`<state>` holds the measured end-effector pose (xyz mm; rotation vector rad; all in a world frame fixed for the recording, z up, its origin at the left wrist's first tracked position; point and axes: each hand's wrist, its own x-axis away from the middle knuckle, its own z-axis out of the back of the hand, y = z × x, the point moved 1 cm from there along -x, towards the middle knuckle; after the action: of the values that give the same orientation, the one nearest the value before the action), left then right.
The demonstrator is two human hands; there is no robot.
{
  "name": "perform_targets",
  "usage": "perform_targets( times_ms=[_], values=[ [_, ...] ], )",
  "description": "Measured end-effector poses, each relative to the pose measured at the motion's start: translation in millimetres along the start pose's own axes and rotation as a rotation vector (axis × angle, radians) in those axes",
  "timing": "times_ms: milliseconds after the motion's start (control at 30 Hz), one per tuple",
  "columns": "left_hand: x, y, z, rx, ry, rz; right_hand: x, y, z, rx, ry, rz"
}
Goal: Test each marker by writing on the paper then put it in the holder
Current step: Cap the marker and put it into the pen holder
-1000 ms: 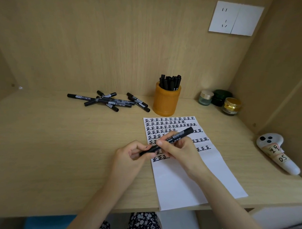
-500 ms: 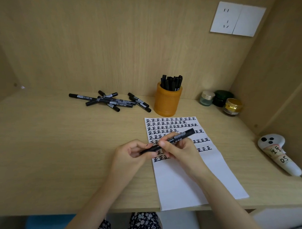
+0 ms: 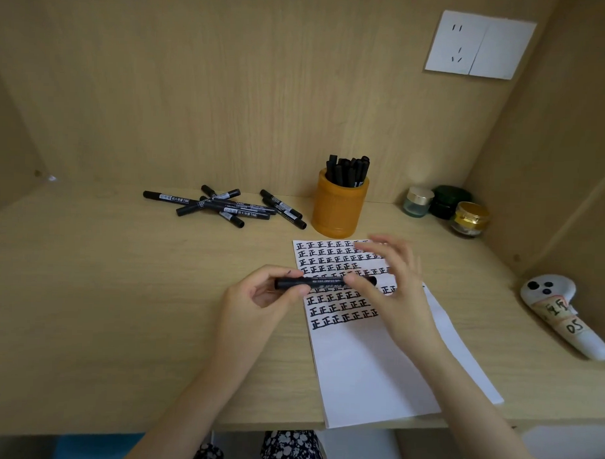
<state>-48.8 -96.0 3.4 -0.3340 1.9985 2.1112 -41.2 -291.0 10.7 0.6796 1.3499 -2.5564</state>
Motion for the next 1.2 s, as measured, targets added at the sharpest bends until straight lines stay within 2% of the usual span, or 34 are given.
perform_targets(
  times_ms=[67, 133, 333, 467, 567, 733, 933, 1200],
  values=[
    [-4, 5, -3, -0.044, -0.016, -0.047, -2, -3, -7, 0.158, -0.069, 0.212],
    [-11, 9, -7, -0.069, -0.014, -0.084, -4, -2, -15, 0.206, -0.091, 0.330],
    [-34, 13, -14, -0.052, -0.049, -0.061, -22, -12, -18, -0.023, -0.071, 0.166],
    [-45, 2, -16, -0.136, -0.079, 0.008, -63, -16, -10, -0.110, 0.091, 0.094],
    [-44, -10, -14, -0.175, -0.073, 0.043, -100, -16, -1, -0.134, 0.216, 0.126],
    [-42, -31, -4, -0.234, -0.055, 0.081, -147, -17, 3, -0.181, 0.329, 0.242],
    [-44, -36, -4, -0.274, -0.057, 0.068, -169, -13, -7, -0.111, 0.290, 0.248],
    [-45, -38, -5, -0.252, -0.053, 0.076, -173, 11, -10, 0.102, 0.206, 0.154]
  ],
)
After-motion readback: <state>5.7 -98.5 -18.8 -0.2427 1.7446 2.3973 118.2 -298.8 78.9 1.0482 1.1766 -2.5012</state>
